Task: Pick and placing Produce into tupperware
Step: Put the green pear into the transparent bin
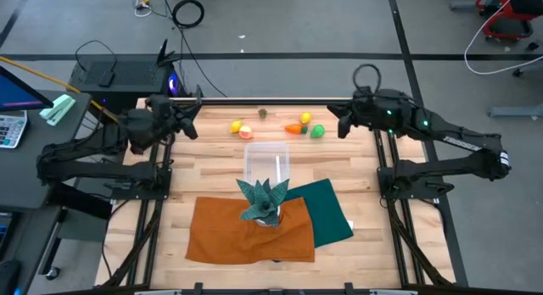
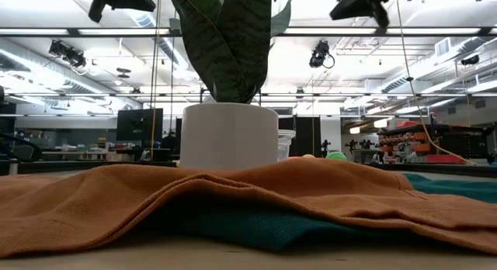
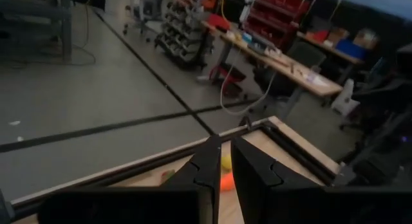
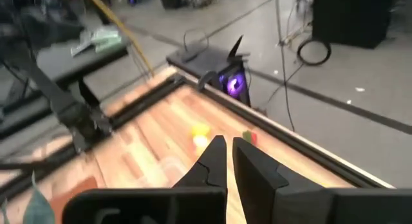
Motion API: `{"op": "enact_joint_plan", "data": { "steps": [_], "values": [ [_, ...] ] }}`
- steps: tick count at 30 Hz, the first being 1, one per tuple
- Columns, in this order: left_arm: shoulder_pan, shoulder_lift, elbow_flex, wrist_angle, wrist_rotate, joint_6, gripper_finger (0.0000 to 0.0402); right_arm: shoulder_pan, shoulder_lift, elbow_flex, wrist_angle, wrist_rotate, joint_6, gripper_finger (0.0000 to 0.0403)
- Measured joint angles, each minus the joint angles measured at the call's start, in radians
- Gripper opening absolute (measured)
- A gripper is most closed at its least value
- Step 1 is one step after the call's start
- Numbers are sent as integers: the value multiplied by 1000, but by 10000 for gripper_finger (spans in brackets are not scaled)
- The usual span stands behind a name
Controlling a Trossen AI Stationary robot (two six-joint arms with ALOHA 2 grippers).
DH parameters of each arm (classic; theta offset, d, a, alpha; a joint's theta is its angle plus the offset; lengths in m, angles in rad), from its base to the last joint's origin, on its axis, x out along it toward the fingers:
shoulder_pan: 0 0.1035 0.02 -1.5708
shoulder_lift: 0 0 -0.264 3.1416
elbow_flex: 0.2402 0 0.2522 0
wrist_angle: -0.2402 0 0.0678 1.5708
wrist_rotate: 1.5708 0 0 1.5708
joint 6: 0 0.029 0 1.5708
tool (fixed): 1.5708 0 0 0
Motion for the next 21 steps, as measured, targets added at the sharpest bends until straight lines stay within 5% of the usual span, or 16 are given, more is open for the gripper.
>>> {"op": "enact_joint_plan", "data": {
  "steps": [14, 21],
  "values": [
    [264, 228, 150, -208, 392, 81, 40, -100, 334, 207, -269, -275, -166, 9],
    [292, 317, 150, -210, 399, 268, 29, -101, 465, 207, -291, -270, -251, 24]
  ]
}}
